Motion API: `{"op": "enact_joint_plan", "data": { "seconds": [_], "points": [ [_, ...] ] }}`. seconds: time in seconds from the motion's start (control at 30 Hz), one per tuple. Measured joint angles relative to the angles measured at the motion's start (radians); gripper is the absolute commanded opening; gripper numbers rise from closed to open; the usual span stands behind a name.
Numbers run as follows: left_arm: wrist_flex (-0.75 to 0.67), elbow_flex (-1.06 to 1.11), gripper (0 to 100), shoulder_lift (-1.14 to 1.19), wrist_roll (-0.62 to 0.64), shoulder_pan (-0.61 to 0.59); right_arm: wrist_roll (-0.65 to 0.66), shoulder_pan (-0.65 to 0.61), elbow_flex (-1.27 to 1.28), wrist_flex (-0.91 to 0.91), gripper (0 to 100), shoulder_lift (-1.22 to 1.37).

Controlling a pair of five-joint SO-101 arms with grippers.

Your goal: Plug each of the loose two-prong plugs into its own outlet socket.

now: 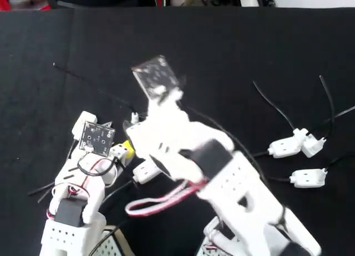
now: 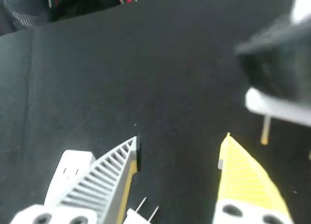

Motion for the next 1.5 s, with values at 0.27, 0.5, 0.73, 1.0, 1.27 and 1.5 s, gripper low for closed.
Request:
{"op": "enact_joint_plan", "data": {
  "seconds": [0.27, 0.5, 0.73, 1.0, 1.27, 1.5],
  "points": [
    [-0.008, -0.017, 27, 0.002, 0.176, 0.009, -0.107, -0.002, 0.262, -0.183, 1.1, -0.213],
    [-0.008, -0.051, 27, 0.002, 0.204, 0.009, -0.114, 0.009, 0.311, -0.207, 1.1, -0.253],
    [-0.008, -0.055, 27, 0.002, 0.241, 0.014, -0.106, 0.034, 0.316, -0.176, 1.1, -0.261],
    [-0.008, -0.055, 27, 0.003, 0.242, 0.005, -0.086, 0.034, 0.316, -0.123, 1.1, -0.276],
    [0.04, -0.064, 27, 0.003, 0.242, -0.025, -0.081, 0.035, 0.318, -0.121, 1.1, -0.262],
    [0.316, -0.16, 27, 0.0, 0.002, -0.061, -0.005, 0.126, 0.318, -0.097, 1.1, -0.249]
  ]
}}
